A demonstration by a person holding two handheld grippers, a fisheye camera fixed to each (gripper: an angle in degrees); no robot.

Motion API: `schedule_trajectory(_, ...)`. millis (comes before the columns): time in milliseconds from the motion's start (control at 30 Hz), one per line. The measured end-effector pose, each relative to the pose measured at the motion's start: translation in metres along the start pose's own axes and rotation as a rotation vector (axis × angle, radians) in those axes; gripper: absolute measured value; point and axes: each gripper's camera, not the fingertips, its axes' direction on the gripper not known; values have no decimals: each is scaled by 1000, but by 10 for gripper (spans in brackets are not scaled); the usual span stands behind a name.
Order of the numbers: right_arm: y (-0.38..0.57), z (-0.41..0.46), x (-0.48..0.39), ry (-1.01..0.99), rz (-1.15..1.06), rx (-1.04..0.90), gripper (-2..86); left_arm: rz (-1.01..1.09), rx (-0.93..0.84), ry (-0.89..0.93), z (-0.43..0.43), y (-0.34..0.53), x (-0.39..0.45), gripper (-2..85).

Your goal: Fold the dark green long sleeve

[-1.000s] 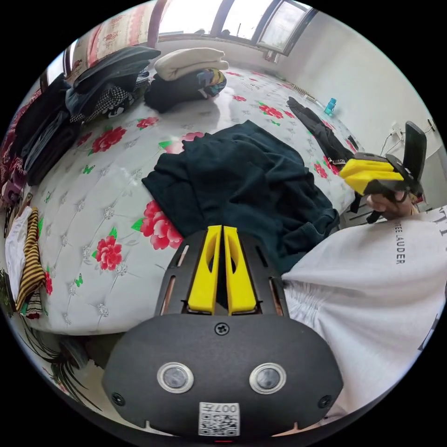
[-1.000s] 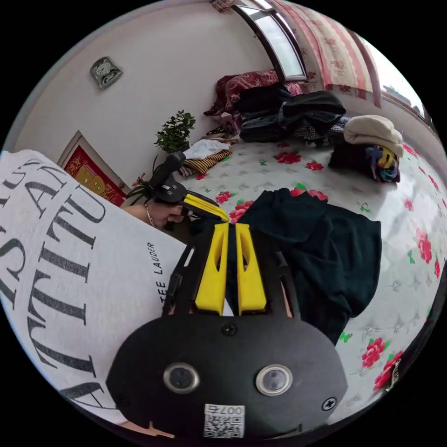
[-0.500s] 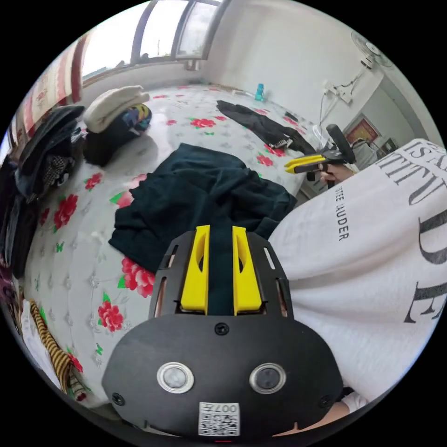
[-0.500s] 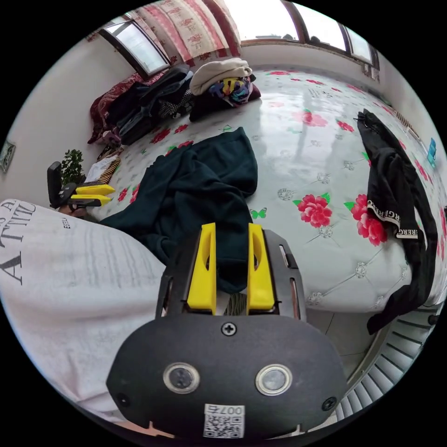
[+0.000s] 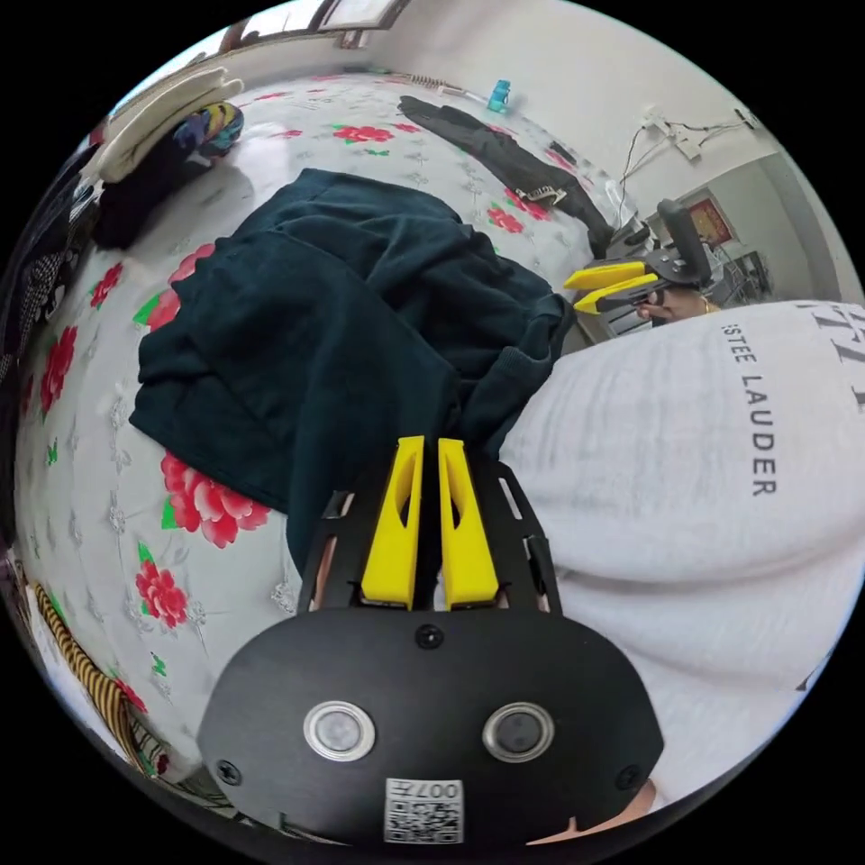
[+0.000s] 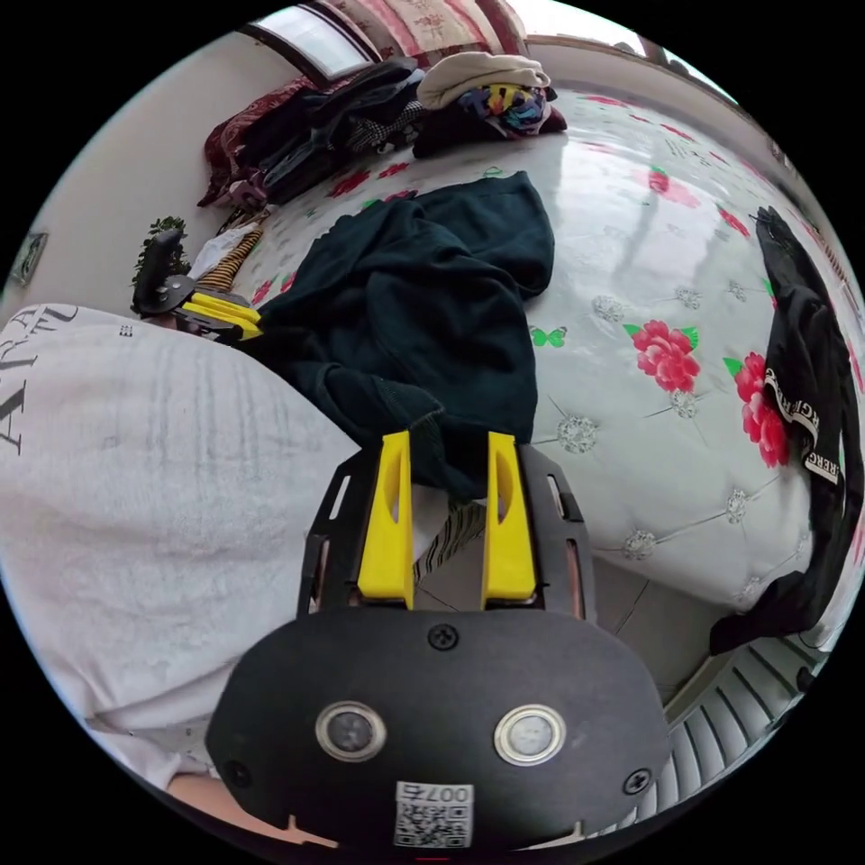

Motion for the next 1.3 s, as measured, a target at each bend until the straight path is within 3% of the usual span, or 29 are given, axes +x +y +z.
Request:
schedule_trajectory(133, -9, 31, -8, 12, -57, -111, 67, -27, 101, -10, -15, 31, 3, 5)
schedule_trajectory(200, -17, 43, -14, -17, -57, -136, 51, -79, 91, -169, -19, 40, 4, -2)
schedule_trajectory(267, -26, 38, -28, 11, -94, -81, 35, -274, 86, -491, -32, 63, -17, -7)
schedule_trajectory(333, -31, 26, -35, 11, -128, -11, 29, -486, 116, -564, -48, 93, -49, -8)
schedule_trajectory(367, -35, 17, -38, -9, -145, 23, 27, -610, 170, -512, -60, 117, -68, -8)
schedule_trajectory(433, -39, 5, -41, -15, -164, 53, 28, -691, 240, -502, -75, 144, -76, -6)
schedule_trajectory(533, -40, 0, -43, -10, -186, 67, 39, -596, 299, -589, -82, 155, -48, 7)
schedule_trajectory(700, -28, 13, -29, -48, -146, -19, 55, -214, 263, -322, -23, 103, 0, 87)
schedule_trajectory(867, -2, 29, -22, -24, -141, -102, 53, 239, 70, -316, 70, 25, 53, 99)
schedule_trajectory(933, 5, 39, -25, -16, -140, -126, 44, 308, -104, -365, 112, 12, 57, 70)
schedule_trajectory(967, 8, 43, -29, 17, -139, -155, 36, 340, -80, -348, 112, 11, 60, 50)
schedule_trajectory(1100, 18, 24, -43, 128, -171, -96, 15, 246, -23, -244, 75, 27, 45, 11)
schedule_trajectory(1300, 21, -98, -55, 139, -198, 297, 7, -114, 380, -186, -50, 131, -1, -7)
